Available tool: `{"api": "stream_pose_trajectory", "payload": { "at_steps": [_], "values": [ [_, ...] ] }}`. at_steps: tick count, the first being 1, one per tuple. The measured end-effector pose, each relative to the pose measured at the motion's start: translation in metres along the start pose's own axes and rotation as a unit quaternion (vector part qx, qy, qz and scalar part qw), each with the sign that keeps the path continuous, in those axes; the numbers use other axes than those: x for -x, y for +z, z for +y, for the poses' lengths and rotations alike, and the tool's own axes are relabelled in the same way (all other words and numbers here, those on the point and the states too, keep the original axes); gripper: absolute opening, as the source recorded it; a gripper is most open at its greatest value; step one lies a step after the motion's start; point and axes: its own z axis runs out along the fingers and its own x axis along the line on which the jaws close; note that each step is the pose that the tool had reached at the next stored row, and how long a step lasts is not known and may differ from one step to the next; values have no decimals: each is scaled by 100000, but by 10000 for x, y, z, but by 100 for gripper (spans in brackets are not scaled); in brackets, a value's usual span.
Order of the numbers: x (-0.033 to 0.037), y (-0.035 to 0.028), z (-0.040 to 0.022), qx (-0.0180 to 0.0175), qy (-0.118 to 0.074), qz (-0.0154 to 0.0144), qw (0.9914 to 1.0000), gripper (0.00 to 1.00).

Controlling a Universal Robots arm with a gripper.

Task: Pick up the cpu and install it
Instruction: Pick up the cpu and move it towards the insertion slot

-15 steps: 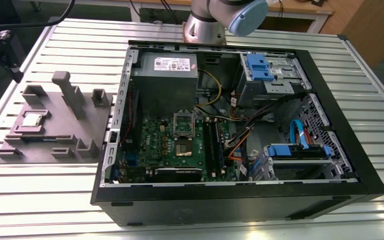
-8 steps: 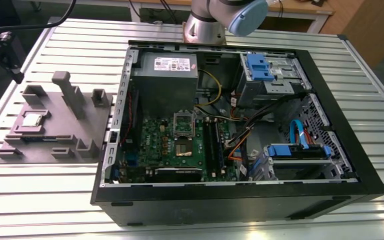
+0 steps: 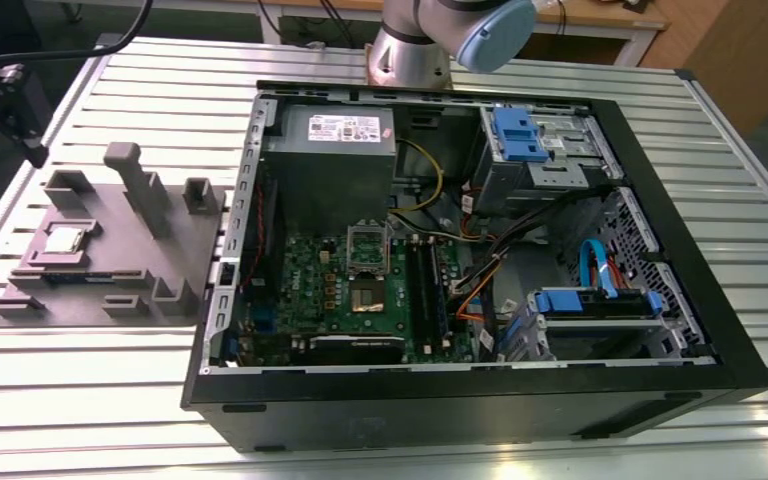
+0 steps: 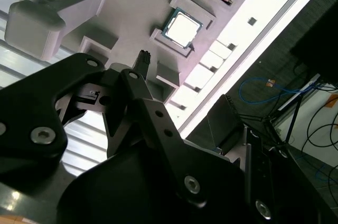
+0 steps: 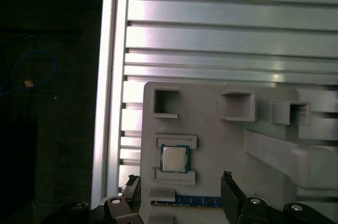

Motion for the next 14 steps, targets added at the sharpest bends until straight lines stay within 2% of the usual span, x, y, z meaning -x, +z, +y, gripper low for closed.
{"api": "stream_pose_trajectory", "payload": {
  "at_steps": [5, 9, 14],
  "values": [
    [1, 70, -13, -9, -66, 19, 100000, 71],
    [-1, 138, -61, -14, -367, 35, 99999, 71],
    [-2, 184, -78, -9, -544, 40, 99999, 71]
  ]
}}
